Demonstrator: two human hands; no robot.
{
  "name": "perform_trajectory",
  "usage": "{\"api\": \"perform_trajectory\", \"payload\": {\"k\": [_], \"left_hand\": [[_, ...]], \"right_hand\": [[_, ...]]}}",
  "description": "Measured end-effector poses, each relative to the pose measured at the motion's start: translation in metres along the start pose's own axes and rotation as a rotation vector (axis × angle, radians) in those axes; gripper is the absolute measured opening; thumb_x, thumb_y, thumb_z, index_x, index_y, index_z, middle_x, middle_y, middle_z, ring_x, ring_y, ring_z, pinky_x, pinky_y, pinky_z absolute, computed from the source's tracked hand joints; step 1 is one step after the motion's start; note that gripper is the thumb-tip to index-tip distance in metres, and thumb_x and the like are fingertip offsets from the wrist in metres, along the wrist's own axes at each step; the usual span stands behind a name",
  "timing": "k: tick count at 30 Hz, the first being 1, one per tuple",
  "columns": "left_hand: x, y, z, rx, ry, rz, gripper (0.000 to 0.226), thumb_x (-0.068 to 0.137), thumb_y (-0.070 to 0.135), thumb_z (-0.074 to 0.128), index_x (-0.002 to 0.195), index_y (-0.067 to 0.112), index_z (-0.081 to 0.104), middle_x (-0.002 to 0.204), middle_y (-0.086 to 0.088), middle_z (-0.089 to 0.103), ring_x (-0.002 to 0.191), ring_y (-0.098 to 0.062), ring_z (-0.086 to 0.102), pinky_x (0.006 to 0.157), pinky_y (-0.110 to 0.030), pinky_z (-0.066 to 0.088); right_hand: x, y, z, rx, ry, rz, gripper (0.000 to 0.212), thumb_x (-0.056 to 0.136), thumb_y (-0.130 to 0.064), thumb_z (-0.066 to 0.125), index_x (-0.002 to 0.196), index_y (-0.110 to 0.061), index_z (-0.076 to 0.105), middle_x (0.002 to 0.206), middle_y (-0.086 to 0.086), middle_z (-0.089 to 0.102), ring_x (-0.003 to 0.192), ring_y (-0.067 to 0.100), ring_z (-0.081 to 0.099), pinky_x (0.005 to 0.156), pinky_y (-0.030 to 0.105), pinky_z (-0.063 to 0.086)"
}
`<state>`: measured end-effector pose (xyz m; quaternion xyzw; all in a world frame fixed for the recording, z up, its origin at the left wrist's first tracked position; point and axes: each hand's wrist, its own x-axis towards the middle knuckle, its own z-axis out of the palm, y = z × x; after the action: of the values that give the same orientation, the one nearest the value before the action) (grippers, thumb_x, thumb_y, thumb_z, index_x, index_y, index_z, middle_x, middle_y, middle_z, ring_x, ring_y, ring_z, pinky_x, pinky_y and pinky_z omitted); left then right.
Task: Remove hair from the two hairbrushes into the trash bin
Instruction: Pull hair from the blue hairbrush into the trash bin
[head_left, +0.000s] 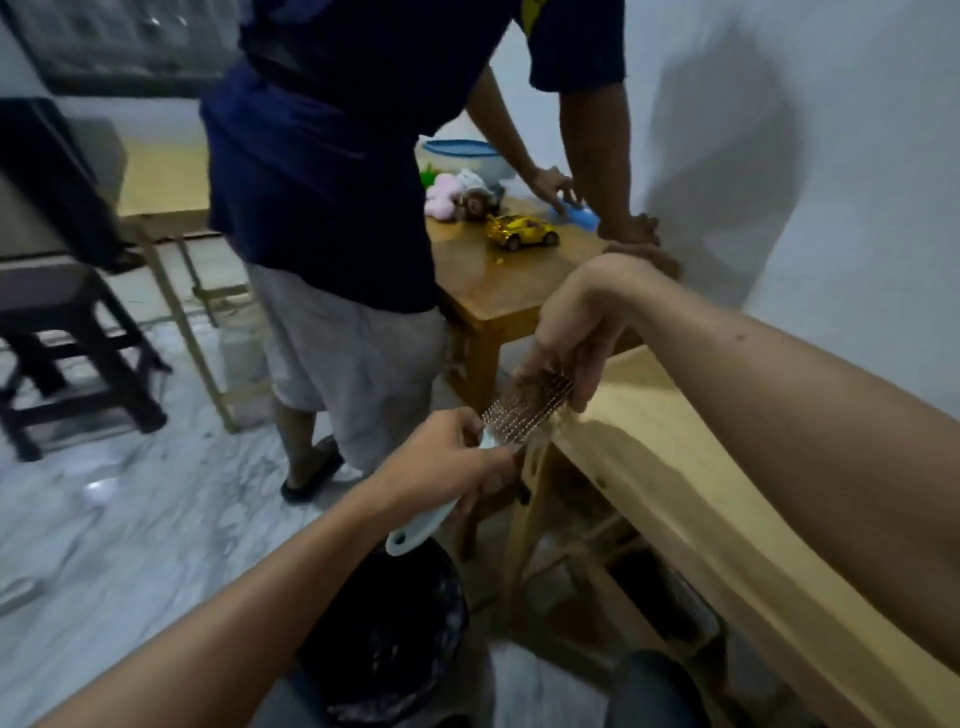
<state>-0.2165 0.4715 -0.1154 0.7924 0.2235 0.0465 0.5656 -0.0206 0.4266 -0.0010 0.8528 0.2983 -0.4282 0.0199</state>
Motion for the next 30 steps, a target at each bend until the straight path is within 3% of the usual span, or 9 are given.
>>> {"api": "perform_trajectory", "payload": {"k": [3,5,10,15,17,21,23,26,30], "left_hand": [[-0.024,-0.025,-0.010,-0.007,0.087,-0.041,0.016,0.085,0.013,0.069,0.093,0.005,0.057,0.056,-0.004,0.061,0.042,-0.018,0.052,0.044,-0.029,0.042],[-0.036,-0.041,-0.011,0.013,0.168,-0.066,0.019,0.085,0.015,0.070,0.094,0.004,0.057,0.058,-0.004,0.061,0.039,-0.016,0.051,0.046,-0.031,0.041],[-0.066,-0.069,0.000,-0.056,0.240,-0.150,0.045,0.080,0.052,0.074,0.090,0.009,0.062,0.061,0.000,0.060,0.048,-0.016,0.050,0.050,-0.031,0.040],[-0.079,-0.111,0.014,0.139,0.355,-0.227,0.063,0.070,0.079,0.064,0.085,0.017,0.064,0.064,0.000,0.063,0.053,-0.014,0.058,0.052,-0.033,0.045],[-0.081,-0.128,0.017,0.219,0.383,-0.234,0.066,0.067,0.082,0.061,0.080,0.018,0.061,0.065,-0.001,0.063,0.057,-0.015,0.061,0.055,-0.038,0.048],[-0.080,-0.152,0.021,0.333,0.401,-0.279,0.064,0.068,0.083,0.056,0.075,0.020,0.059,0.066,0.003,0.063,0.060,-0.014,0.062,0.056,-0.041,0.048],[-0.079,-0.161,0.023,0.364,0.430,-0.306,0.056,0.072,0.079,0.058,0.075,0.022,0.058,0.068,0.006,0.062,0.063,-0.011,0.061,0.053,-0.034,0.042],[-0.080,-0.169,0.027,0.402,0.465,-0.349,0.054,0.075,0.076,0.059,0.077,0.023,0.057,0.070,0.006,0.062,0.065,-0.012,0.060,0.055,-0.035,0.043],[-0.085,-0.179,0.029,0.458,0.525,-0.400,0.055,0.078,0.074,0.057,0.072,0.020,0.049,0.066,0.005,0.056,0.060,-0.013,0.055,0.053,-0.035,0.037]], "right_hand": [[0.007,-0.025,0.029,-0.043,0.011,-0.096,0.041,0.103,-0.036,0.060,0.115,0.003,0.060,0.110,0.025,0.074,0.091,0.033,0.079,0.093,0.041,0.061],[0.013,-0.034,0.050,-0.065,0.027,-0.153,0.035,0.104,-0.038,0.057,0.105,-0.003,0.058,0.111,0.023,0.073,0.089,0.032,0.080,0.095,0.043,0.061],[0.032,-0.030,0.101,-0.106,0.130,-0.256,0.039,0.100,-0.046,0.061,0.100,-0.007,0.057,0.104,0.019,0.077,0.084,0.027,0.080,0.084,0.040,0.065],[0.058,-0.012,0.149,-0.143,0.212,-0.364,0.052,0.099,-0.057,0.055,0.121,-0.012,0.066,0.093,0.006,0.076,0.072,0.017,0.076,0.056,0.027,0.056],[0.071,-0.004,0.164,-0.095,0.238,-0.432,0.054,0.097,-0.063,0.053,0.125,-0.020,0.067,0.101,0.001,0.076,0.083,0.018,0.076,0.066,0.029,0.055],[0.094,0.008,0.190,0.067,0.181,-0.595,0.045,0.090,-0.062,0.064,0.131,-0.044,0.065,0.130,-0.006,0.067,0.117,0.016,0.064,0.103,0.041,0.052],[0.103,0.009,0.200,0.058,0.146,-0.650,0.041,0.086,-0.057,0.073,0.126,-0.046,0.069,0.128,-0.008,0.069,0.117,0.011,0.064,0.101,0.034,0.052],[0.115,0.003,0.209,0.038,0.225,-0.733,0.021,0.087,-0.035,0.080,0.108,-0.033,0.081,0.107,-0.012,0.076,0.100,0.001,0.067,0.080,0.017,0.047],[0.132,-0.009,0.219,0.062,0.281,-0.790,0.008,0.088,-0.030,0.081,0.095,-0.031,0.084,0.089,-0.014,0.078,0.090,-0.001,0.069,0.084,0.022,0.053]]}}
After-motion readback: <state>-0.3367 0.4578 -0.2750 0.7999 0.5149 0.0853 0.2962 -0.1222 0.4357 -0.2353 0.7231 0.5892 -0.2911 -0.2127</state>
